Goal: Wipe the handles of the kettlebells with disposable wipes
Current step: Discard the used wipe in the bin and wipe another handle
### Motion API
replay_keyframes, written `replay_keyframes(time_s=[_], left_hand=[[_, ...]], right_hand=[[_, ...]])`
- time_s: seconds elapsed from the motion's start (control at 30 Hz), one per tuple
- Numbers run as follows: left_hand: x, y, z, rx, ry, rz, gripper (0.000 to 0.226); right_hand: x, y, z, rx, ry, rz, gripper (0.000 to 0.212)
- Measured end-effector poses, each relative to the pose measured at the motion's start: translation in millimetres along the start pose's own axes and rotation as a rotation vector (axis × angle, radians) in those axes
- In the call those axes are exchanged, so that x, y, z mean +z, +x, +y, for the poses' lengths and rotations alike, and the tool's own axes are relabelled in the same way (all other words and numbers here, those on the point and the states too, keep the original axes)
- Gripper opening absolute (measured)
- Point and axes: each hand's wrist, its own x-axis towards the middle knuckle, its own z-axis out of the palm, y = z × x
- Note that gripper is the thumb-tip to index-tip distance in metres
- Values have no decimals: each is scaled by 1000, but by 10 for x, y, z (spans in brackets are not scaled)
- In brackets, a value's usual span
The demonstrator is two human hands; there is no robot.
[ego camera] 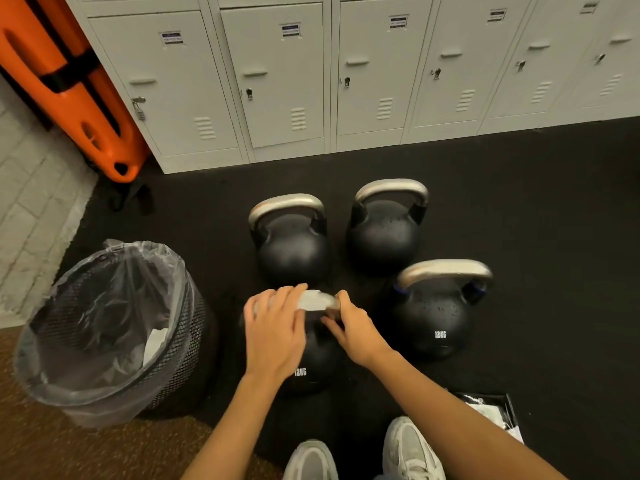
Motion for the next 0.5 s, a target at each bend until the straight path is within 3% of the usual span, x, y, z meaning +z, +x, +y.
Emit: replay_keyframes(time_s=[0.1, 0.23, 0.5], left_hand=[[32, 129, 221, 145, 83, -85, 44], [118, 103, 297, 275, 177, -160, 47], [108, -18, 186, 275, 170, -189, 54]], right_hand=[[-12, -3, 0, -62, -10, 3, 33], [-20, -19, 49, -108, -22, -16, 25], [-22, 16, 106, -55, 41, -46, 27]])
